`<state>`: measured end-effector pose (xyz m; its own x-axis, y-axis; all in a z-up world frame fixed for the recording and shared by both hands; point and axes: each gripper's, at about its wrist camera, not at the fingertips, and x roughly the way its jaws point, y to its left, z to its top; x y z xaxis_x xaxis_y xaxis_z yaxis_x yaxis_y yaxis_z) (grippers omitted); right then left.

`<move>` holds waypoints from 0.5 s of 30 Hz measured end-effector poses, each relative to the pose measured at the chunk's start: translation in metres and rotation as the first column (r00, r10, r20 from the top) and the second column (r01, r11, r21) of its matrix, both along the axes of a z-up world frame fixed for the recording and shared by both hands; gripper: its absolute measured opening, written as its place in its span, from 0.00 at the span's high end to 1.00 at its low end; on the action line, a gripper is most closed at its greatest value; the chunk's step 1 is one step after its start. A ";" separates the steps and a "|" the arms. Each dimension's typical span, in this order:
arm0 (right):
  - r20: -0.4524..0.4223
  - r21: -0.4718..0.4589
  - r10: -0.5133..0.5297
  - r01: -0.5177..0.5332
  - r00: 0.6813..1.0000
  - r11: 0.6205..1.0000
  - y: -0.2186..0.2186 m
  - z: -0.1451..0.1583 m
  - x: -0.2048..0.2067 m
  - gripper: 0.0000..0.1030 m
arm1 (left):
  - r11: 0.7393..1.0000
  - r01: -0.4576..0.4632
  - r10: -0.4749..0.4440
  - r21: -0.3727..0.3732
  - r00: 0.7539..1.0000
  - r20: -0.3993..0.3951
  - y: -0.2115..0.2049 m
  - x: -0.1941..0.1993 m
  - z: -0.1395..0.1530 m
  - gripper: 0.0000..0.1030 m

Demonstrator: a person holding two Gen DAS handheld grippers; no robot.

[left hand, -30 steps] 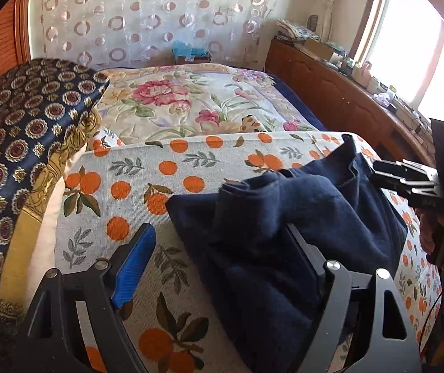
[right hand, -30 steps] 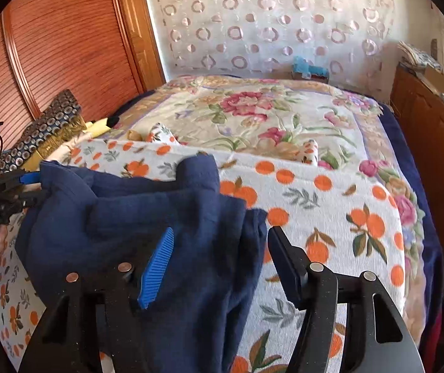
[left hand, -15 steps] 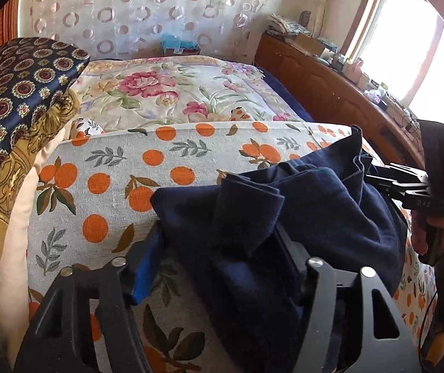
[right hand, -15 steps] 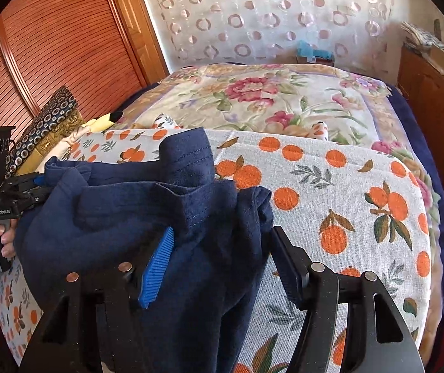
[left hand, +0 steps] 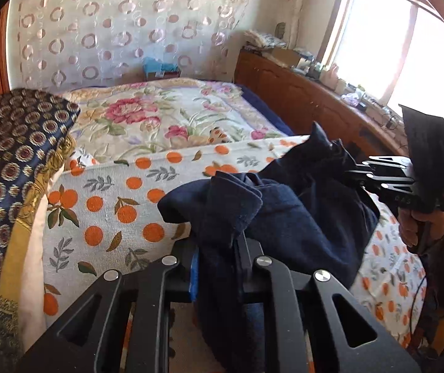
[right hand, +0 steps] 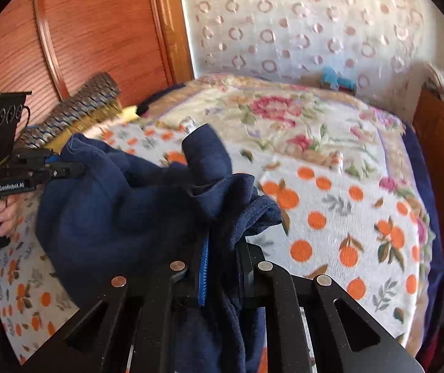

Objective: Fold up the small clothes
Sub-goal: 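Carry the shirt onto the pillow beside the yellow plush and release both tools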

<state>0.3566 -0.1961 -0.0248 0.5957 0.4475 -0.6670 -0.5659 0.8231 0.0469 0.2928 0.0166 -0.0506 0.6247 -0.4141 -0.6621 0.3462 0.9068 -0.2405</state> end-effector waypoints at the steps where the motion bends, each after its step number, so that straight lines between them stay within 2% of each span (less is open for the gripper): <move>1: 0.024 0.004 0.007 -0.007 1.000 1.000 0.001 0.009 -0.006 0.87 | 1.000 0.005 -0.005 -0.019 1.000 0.023 0.002 -0.009 0.008 0.83; 8: 0.159 0.034 0.088 -0.095 0.983 0.995 0.023 0.066 -0.036 0.87 | 0.995 -0.033 0.048 -0.092 0.985 0.164 0.040 -0.056 0.056 0.84; 15: 0.266 0.065 0.208 -0.232 0.941 0.970 0.078 0.122 -0.032 0.87 | 0.977 -0.169 0.197 -0.131 0.947 0.252 0.119 -0.090 0.105 0.84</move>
